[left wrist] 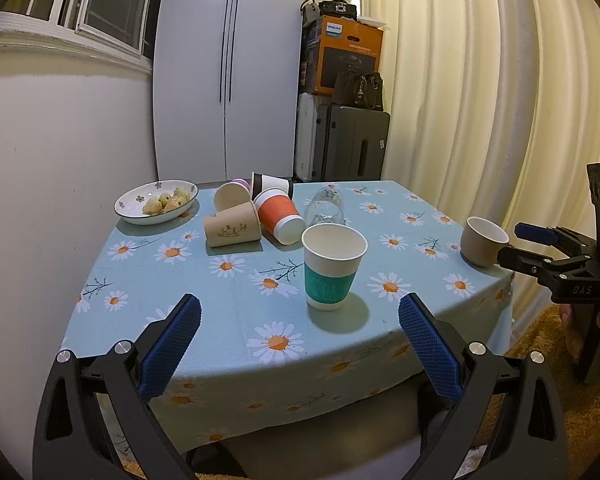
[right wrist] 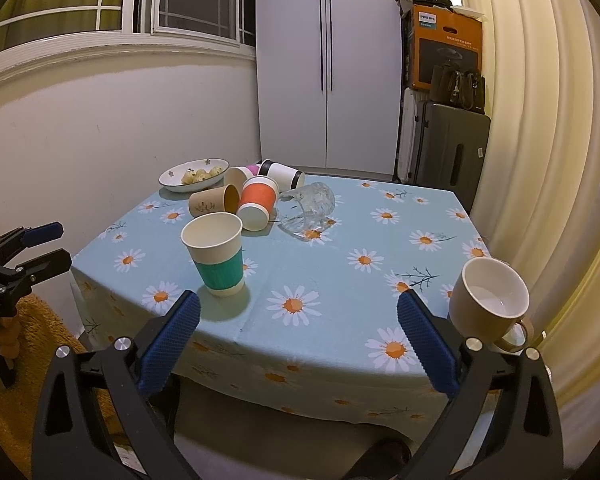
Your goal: Flip cup upright
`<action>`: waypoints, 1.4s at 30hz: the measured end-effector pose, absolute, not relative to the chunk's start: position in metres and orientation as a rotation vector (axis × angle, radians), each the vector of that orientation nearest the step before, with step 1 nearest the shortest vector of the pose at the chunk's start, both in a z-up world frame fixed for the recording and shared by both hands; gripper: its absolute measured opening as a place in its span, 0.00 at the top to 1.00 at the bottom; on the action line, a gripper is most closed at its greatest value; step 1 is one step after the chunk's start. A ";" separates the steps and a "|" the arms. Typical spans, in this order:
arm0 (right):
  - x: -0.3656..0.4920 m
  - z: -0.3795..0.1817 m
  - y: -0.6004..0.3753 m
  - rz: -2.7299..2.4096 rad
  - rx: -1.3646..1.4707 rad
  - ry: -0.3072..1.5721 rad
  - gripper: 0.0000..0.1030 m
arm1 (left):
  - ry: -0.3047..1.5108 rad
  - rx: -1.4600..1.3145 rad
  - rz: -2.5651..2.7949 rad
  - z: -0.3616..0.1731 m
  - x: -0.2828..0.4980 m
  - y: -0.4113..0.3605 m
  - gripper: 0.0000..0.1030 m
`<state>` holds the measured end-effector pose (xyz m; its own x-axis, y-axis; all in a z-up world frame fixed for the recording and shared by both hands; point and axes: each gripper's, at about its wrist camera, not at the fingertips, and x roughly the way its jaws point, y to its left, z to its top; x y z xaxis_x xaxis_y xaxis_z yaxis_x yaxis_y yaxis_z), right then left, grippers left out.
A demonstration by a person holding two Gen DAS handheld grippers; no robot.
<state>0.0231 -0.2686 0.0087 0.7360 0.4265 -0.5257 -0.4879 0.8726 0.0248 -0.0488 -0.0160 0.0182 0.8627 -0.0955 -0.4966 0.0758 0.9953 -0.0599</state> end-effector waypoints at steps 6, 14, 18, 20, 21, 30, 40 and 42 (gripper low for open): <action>0.023 0.008 -0.268 0.500 -0.124 0.553 0.05 | 0.523 -0.037 -0.089 0.018 -0.049 -0.017 0.06; 0.025 0.007 -0.266 0.501 -0.132 0.568 0.05 | 0.526 -0.042 -0.090 0.017 -0.047 -0.016 0.06; 0.026 0.006 -0.265 0.507 -0.134 0.573 0.05 | 0.523 -0.042 -0.093 0.018 -0.048 -0.017 0.06; 0.025 0.006 -0.264 0.506 -0.137 0.572 0.05 | 0.525 -0.044 -0.094 0.017 -0.048 -0.016 0.06; 0.025 0.006 -0.264 0.505 -0.137 0.574 0.05 | 0.524 -0.047 -0.094 0.017 -0.048 -0.016 0.06; 0.030 0.004 -0.263 0.510 -0.137 0.590 0.05 | 0.535 -0.049 -0.096 0.016 -0.047 -0.015 0.06; 0.030 0.004 -0.263 0.506 -0.147 0.590 0.05 | 0.540 -0.041 -0.096 0.015 -0.046 -0.018 0.06; 0.031 0.003 -0.263 0.505 -0.143 0.591 0.05 | 0.540 -0.036 -0.099 0.015 -0.046 -0.019 0.06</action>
<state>0.0306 -0.2631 0.0034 0.7130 0.4140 -0.5659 -0.4943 0.8692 0.0130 -0.0459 -0.0190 0.0149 0.8532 -0.1034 -0.5112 0.0847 0.9946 -0.0598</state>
